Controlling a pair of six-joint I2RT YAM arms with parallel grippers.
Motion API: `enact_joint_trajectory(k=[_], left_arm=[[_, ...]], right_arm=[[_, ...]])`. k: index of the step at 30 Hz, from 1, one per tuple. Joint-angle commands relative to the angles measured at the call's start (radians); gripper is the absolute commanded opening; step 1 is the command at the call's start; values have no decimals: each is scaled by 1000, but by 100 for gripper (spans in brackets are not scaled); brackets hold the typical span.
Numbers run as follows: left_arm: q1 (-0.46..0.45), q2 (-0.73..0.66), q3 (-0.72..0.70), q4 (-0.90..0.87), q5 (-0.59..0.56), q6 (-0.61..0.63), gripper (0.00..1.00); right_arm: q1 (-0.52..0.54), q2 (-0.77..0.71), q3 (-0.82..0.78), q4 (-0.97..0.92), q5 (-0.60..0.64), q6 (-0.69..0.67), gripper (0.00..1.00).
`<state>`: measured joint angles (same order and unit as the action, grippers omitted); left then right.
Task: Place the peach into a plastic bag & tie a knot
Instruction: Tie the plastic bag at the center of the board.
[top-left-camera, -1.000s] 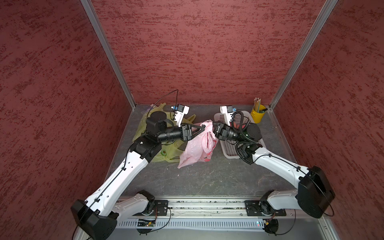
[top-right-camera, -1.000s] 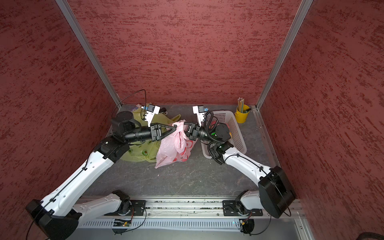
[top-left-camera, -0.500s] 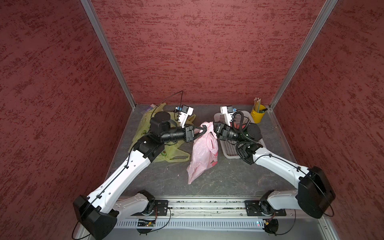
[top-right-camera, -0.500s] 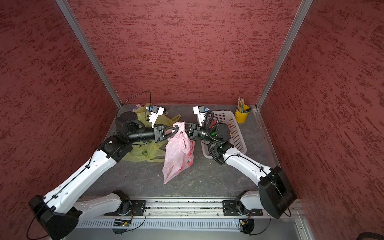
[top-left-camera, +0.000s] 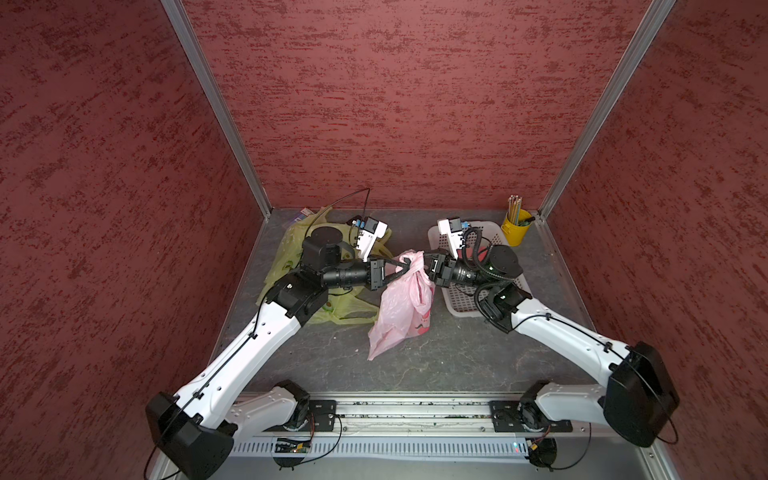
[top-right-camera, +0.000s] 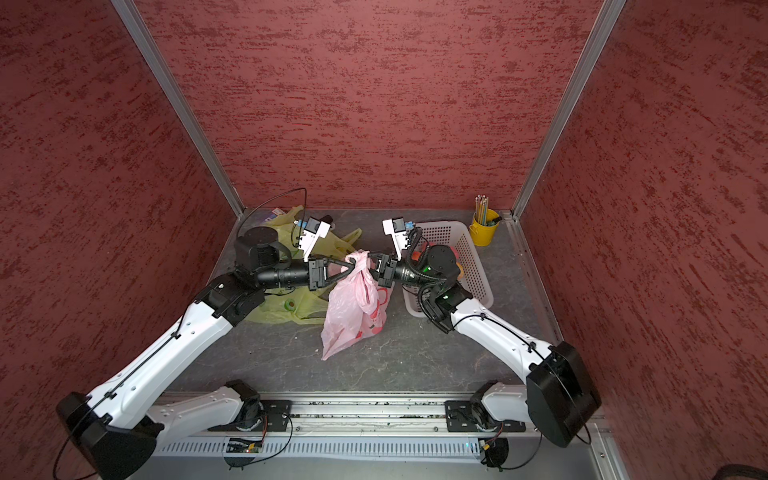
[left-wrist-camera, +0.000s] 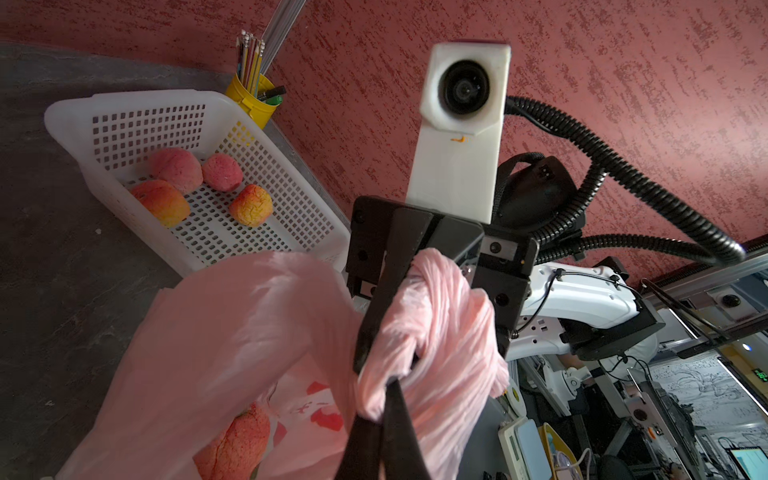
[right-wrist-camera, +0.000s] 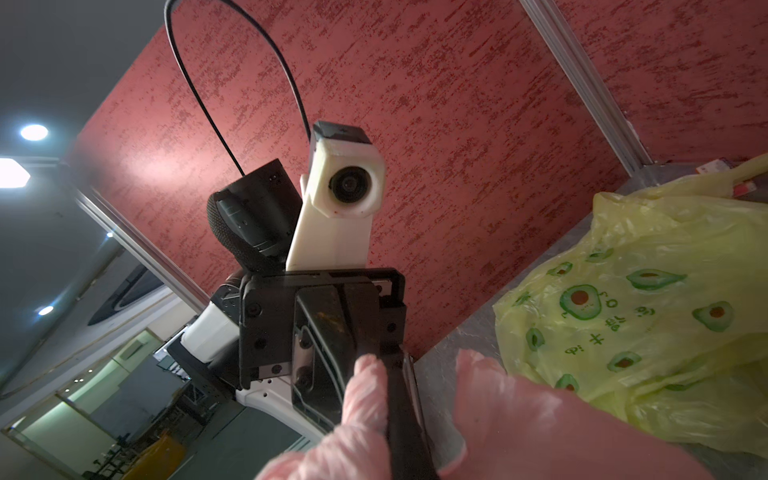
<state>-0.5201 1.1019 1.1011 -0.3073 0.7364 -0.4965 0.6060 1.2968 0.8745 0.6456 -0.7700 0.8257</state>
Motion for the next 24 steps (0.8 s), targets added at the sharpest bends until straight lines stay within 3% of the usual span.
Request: enact_joint_trajectory(k=[1, 6, 10, 13, 20, 24], left_arm=[[51, -33, -53, 9, -78, 27, 0], [90, -51, -133, 73, -83, 6, 0], [103, -63, -144, 79, -82, 4, 0], [107, -73, -141, 71, -79, 4, 0], [108, -62, -138, 68, -68, 3, 0], [107, -61, -141, 72, -65, -1, 0]], right_arm=[[-13, -32, 20, -207, 15, -160, 2], [-18, -69, -3, -413, 109, -290, 34], [-21, -127, -3, -548, 191, -354, 51], [-21, -179, 16, -634, 245, -371, 53], [-18, -224, 33, -640, 115, -369, 53], [-18, -228, 31, -669, 133, -405, 55]])
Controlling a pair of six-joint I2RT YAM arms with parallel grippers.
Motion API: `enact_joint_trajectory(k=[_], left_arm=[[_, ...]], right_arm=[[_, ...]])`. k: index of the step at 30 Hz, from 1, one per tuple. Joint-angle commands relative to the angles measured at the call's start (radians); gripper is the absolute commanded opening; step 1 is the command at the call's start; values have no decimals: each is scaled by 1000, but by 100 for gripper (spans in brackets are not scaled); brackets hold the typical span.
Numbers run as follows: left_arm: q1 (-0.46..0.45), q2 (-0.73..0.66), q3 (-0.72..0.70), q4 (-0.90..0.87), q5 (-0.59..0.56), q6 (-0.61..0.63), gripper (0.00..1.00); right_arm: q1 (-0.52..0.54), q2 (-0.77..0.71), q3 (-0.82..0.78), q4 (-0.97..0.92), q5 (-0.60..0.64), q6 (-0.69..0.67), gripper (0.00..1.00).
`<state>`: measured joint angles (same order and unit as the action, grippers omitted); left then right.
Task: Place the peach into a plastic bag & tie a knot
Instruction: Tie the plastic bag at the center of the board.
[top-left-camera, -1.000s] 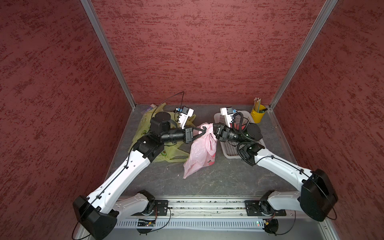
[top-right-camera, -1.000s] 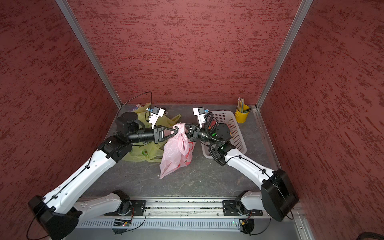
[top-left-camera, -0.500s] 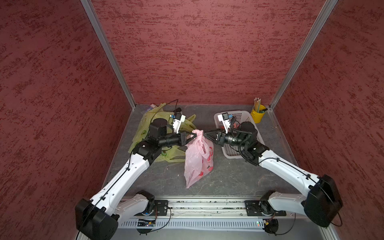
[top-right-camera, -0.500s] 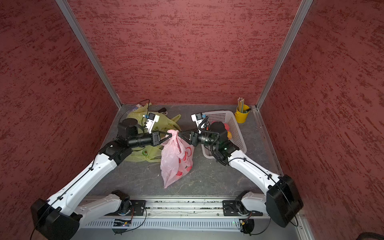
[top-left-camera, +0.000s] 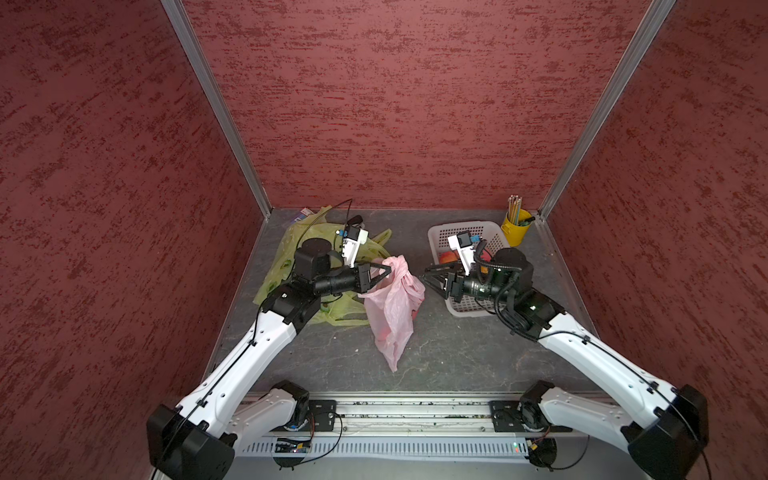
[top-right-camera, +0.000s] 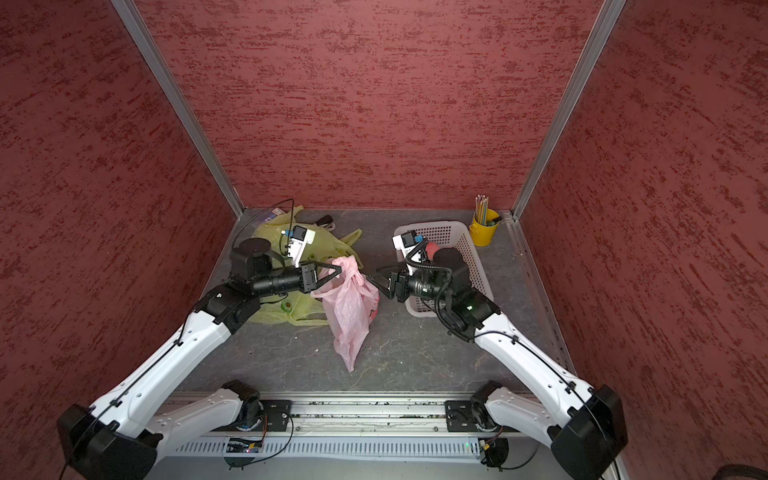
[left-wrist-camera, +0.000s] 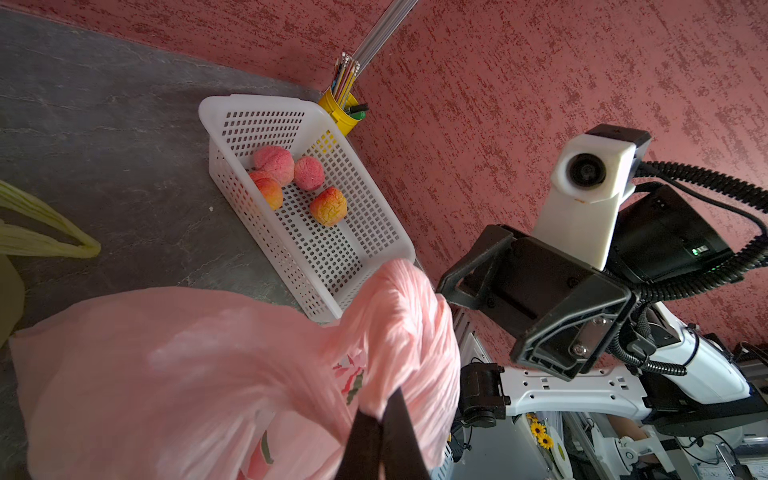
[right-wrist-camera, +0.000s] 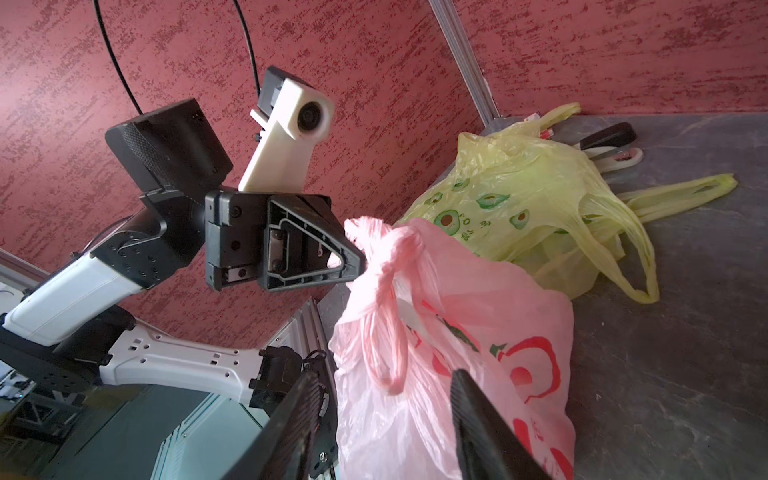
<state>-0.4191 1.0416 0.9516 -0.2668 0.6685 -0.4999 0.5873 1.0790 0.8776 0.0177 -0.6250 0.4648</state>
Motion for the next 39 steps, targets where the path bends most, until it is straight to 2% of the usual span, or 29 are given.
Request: enact_joint_trajectory(k=[1, 15, 19, 27, 33, 35, 39], left_arm=[[6, 1, 8, 32, 7, 0, 0], [7, 8, 14, 46, 31, -21, 0], [6, 7, 15, 46, 34, -25, 0], [5, 4, 12, 53, 40, -33, 0], [4, 12, 13, 58, 46, -35, 0], [5, 11, 13, 55, 49, -38, 0], [3, 7, 15, 47, 42, -35, 0]], right_arm=[[0, -6, 29, -44, -10, -50, 56], [28, 86, 80, -9, -69, -61, 54], [47, 114, 106, -10, -70, -71, 49], [62, 154, 128, -20, -66, -89, 30], [66, 160, 119, -19, -47, -89, 29], [66, 163, 121, -20, -37, -91, 23], [67, 171, 129, -28, 4, -92, 0]])
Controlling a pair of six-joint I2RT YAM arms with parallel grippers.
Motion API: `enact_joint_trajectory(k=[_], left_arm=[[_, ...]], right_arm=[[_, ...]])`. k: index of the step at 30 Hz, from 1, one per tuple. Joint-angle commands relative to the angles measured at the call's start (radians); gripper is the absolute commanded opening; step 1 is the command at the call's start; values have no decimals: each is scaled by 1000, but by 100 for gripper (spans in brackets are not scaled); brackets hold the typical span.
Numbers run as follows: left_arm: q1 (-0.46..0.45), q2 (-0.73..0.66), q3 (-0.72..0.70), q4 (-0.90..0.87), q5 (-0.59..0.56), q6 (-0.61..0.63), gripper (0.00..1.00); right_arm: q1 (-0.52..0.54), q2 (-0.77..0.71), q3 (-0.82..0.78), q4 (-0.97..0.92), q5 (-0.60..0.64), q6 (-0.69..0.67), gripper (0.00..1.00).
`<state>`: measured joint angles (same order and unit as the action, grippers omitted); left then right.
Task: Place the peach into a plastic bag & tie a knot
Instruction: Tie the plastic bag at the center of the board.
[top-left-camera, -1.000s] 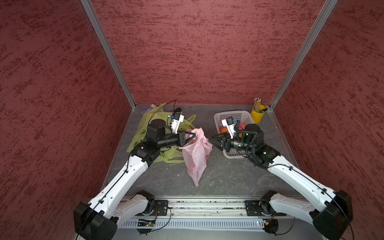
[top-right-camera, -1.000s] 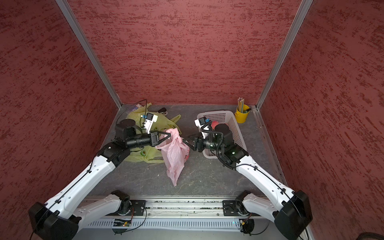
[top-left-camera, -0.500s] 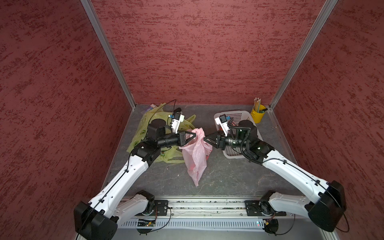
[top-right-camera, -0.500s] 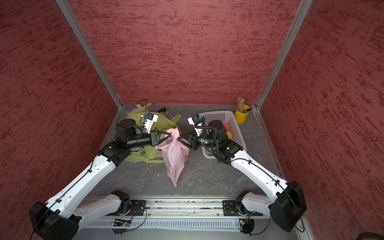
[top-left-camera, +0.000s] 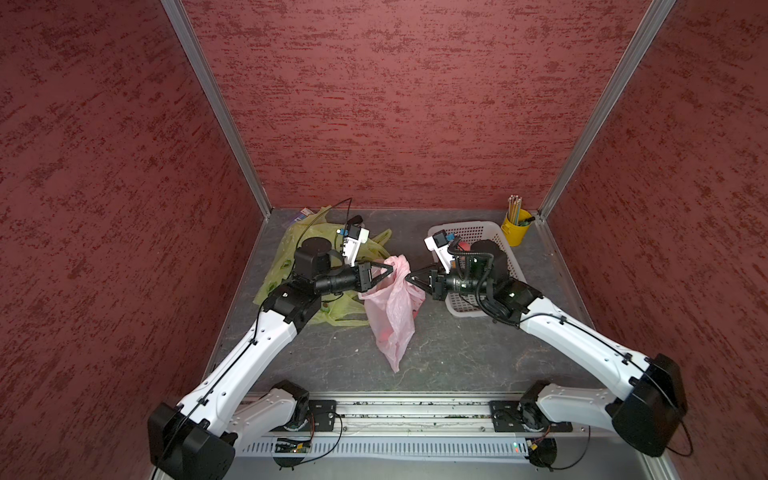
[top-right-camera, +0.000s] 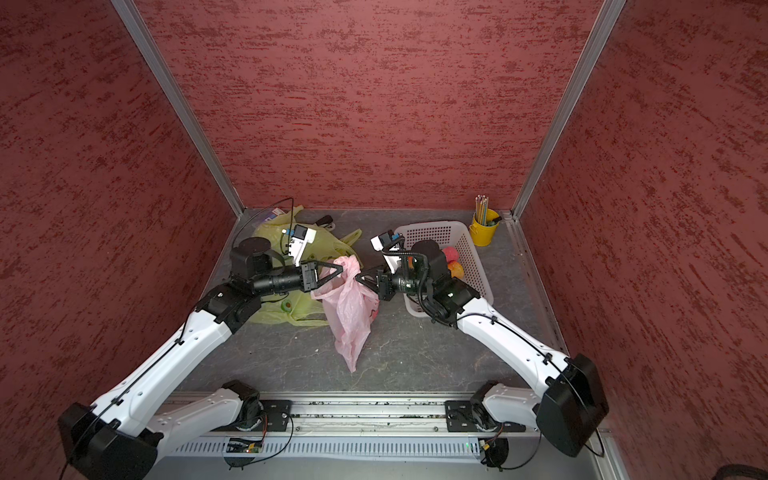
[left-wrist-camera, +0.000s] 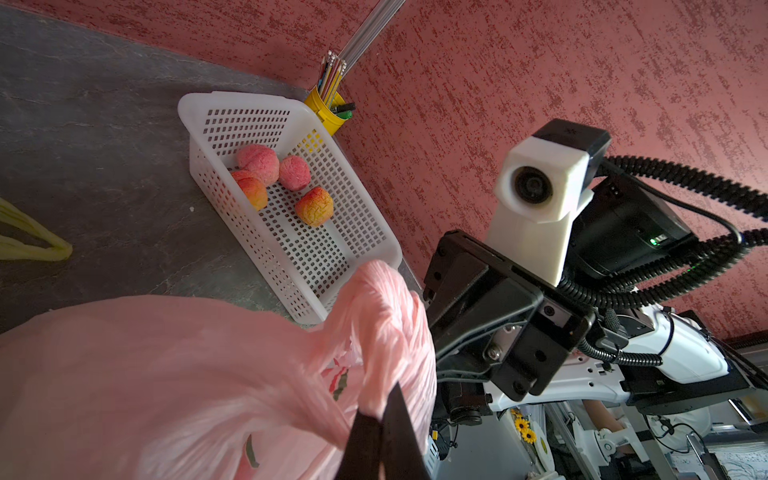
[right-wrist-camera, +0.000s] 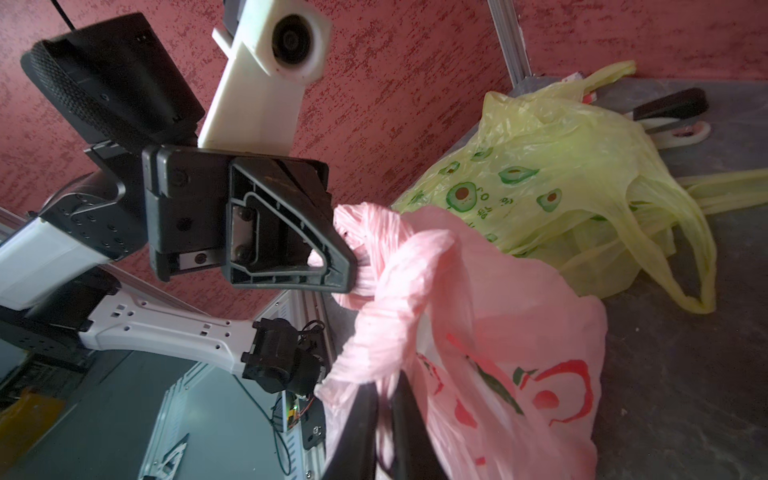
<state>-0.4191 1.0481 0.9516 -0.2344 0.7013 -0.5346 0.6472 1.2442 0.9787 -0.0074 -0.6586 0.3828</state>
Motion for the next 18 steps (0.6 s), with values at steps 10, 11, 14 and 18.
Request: enact_joint_trajectory(k=[10, 11, 14, 18], left_arm=[[208, 20, 284, -488, -508, 271, 0], [253, 27, 290, -503, -530, 295, 0], [365, 37, 291, -520, -539, 336, 0], [469, 34, 291, -518, -512, 360, 0]], right_arm=[[6, -170, 2, -159, 422, -57, 0], [6, -198, -4, -175, 464, -60, 0], [5, -253, -15, -230, 574, -67, 0], [4, -271, -30, -292, 711, -57, 0]])
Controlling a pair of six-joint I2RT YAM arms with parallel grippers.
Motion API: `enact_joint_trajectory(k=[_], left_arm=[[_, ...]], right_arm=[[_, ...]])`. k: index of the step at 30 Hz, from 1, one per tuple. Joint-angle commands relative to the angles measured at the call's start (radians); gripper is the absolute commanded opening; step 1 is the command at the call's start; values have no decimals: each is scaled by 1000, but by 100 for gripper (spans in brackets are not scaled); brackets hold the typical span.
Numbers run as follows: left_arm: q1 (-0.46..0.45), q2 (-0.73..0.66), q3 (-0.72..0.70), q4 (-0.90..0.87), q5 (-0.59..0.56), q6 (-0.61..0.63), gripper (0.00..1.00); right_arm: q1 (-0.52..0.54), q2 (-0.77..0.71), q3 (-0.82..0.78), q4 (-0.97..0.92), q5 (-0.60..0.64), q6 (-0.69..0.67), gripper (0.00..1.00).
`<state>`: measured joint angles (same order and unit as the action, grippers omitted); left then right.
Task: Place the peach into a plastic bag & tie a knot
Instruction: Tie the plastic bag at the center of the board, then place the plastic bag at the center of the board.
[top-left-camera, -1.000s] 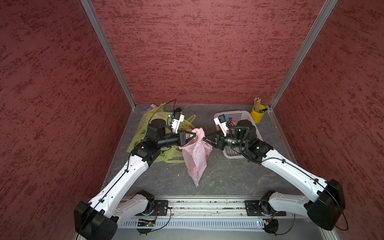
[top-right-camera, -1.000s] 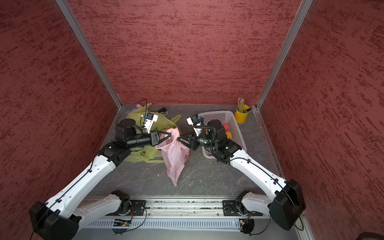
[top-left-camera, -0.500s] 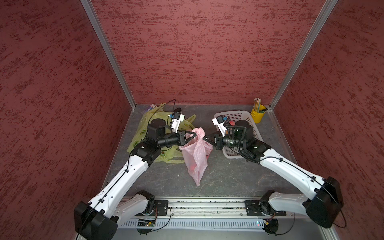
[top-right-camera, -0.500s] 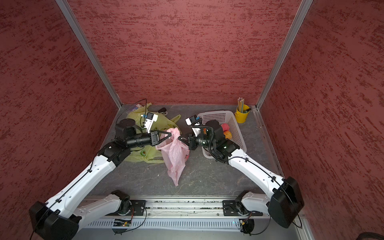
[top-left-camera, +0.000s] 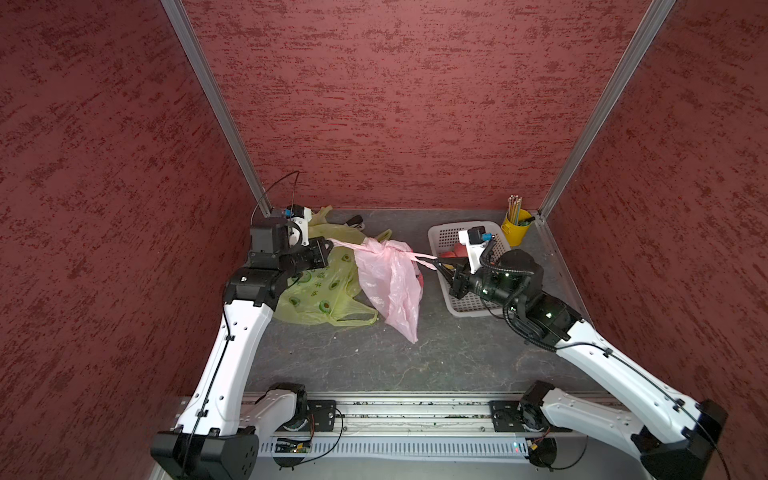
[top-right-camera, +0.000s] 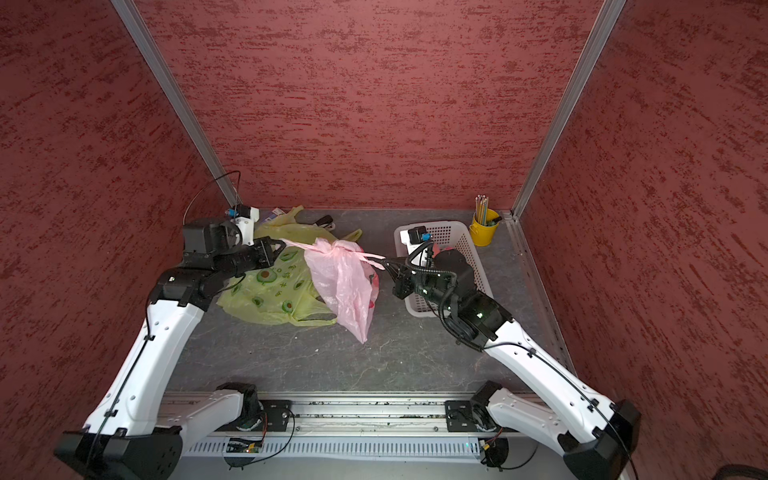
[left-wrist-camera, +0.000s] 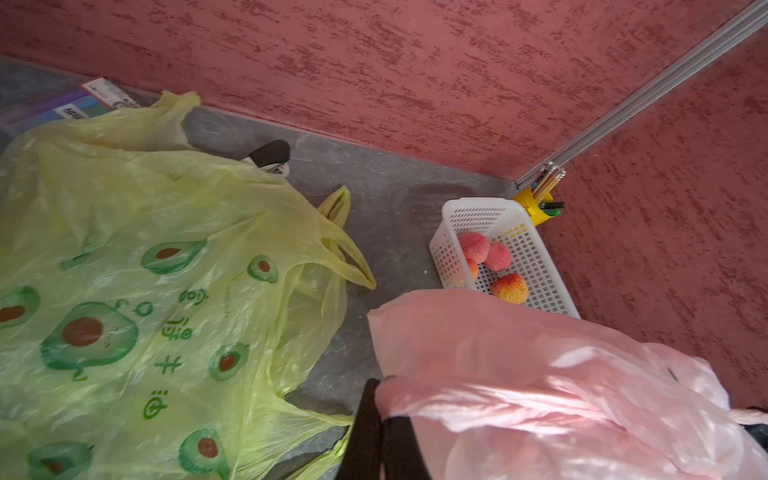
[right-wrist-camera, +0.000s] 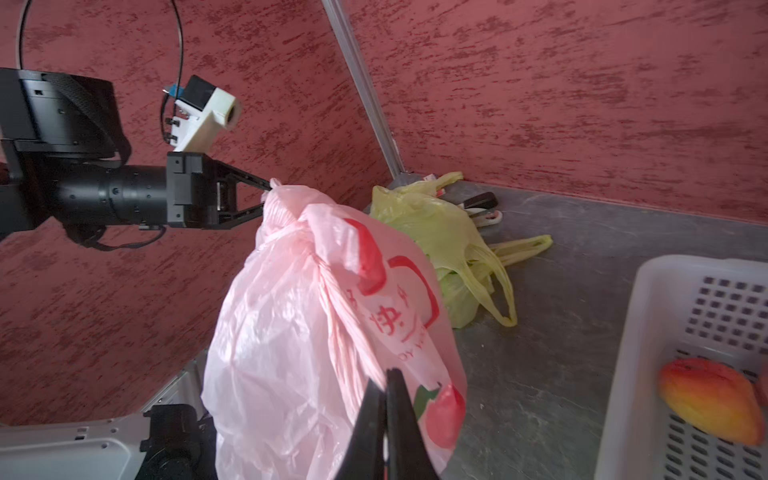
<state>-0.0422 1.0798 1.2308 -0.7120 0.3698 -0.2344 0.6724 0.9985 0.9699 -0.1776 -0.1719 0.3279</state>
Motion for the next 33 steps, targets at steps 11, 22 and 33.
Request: enact_joint_trajectory(k=[11, 22, 33], left_arm=[[117, 161, 99, 82, 183, -50, 0], [25, 540, 690, 29, 156, -65, 64], [47, 461, 567, -44, 15, -28, 100]], right_arm=[[-30, 221, 135, -52, 155, -69, 0], [-135, 633, 760, -133, 279, -161, 13], [-182, 618, 760, -153, 254, -172, 83]])
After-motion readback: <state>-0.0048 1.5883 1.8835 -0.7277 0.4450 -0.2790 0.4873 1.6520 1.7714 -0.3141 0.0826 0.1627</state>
